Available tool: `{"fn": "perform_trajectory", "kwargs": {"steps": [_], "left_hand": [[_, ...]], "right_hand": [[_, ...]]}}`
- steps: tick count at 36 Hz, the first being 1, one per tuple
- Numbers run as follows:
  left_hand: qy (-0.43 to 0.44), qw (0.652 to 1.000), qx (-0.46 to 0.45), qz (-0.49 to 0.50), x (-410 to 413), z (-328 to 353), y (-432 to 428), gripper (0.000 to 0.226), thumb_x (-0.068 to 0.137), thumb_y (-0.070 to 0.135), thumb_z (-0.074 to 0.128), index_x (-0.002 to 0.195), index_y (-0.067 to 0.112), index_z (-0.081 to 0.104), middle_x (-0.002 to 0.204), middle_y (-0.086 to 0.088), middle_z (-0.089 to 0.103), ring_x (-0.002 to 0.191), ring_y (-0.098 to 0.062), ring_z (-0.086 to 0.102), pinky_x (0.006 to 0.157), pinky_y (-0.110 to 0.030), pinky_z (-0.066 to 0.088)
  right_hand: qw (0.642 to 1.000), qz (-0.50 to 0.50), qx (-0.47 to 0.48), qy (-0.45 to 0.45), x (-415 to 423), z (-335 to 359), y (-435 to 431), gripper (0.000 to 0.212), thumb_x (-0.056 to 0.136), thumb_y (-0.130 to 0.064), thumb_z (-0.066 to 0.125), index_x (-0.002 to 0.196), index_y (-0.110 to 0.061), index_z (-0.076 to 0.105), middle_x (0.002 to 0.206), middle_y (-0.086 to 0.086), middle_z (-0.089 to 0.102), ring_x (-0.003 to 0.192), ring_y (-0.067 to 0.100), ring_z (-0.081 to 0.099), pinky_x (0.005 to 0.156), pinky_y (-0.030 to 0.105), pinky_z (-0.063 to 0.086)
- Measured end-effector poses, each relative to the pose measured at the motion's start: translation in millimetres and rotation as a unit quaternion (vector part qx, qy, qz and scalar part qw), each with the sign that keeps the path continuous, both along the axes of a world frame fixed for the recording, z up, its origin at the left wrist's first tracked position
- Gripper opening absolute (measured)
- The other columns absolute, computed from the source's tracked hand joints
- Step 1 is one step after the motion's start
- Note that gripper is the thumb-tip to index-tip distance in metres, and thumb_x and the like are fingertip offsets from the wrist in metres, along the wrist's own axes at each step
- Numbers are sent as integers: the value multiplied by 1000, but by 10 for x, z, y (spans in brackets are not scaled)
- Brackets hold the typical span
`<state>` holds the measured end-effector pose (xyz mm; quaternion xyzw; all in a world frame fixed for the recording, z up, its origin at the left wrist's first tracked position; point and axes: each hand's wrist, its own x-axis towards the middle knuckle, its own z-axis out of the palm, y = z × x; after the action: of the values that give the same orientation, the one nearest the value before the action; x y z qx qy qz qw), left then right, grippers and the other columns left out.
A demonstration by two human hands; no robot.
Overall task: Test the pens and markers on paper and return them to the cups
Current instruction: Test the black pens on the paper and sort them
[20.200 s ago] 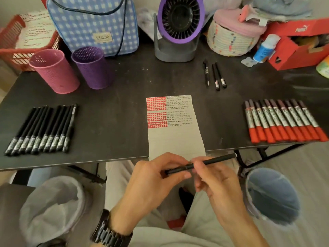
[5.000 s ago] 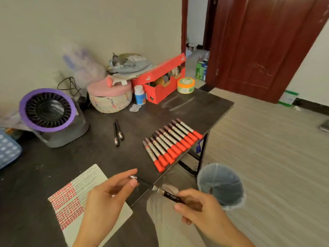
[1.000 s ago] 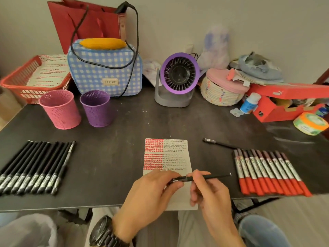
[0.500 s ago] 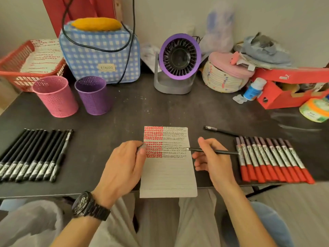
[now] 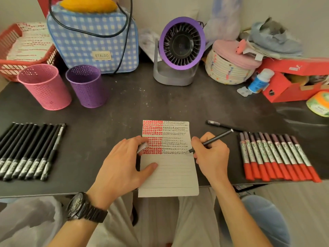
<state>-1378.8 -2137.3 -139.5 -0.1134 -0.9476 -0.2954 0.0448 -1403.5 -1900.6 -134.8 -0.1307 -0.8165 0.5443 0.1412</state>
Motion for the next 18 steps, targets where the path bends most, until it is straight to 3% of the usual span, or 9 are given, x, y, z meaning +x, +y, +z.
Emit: {"fn": "perform_trajectory", "kwargs": {"steps": [4, 9, 18], "left_hand": [[-1, 1000, 3, 0, 1, -2, 3, 68, 79, 68, 59, 134, 30, 47, 118, 28, 44, 107, -5, 54, 101, -31, 44], [-7, 1000, 3, 5, -2, -5, -1, 67, 81, 64, 67, 135, 30, 47, 127, 18, 56, 112, -7, 55, 108, -38, 43], [-19, 1000, -3, 11, -13, -8, 2, 68, 81, 65, 67, 136, 31, 46, 129, 18, 57, 114, -7, 56, 109, -39, 44]], "right_hand": [[1000, -4, 0, -2, -10, -8, 3, 34, 90, -13, 69, 61, -8, 53, 48, 9, 59, 41, 8, 57, 50, 33, 49], [1000, 3, 4, -5, -16, -29, 6, 33, 89, -16, 70, 60, -10, 55, 50, 11, 59, 42, 7, 59, 47, 26, 49], [1000, 6, 3, -1, -21, -47, 5, 33, 90, -14, 70, 61, -10, 56, 49, 8, 59, 43, 7, 60, 44, 20, 49]]}}
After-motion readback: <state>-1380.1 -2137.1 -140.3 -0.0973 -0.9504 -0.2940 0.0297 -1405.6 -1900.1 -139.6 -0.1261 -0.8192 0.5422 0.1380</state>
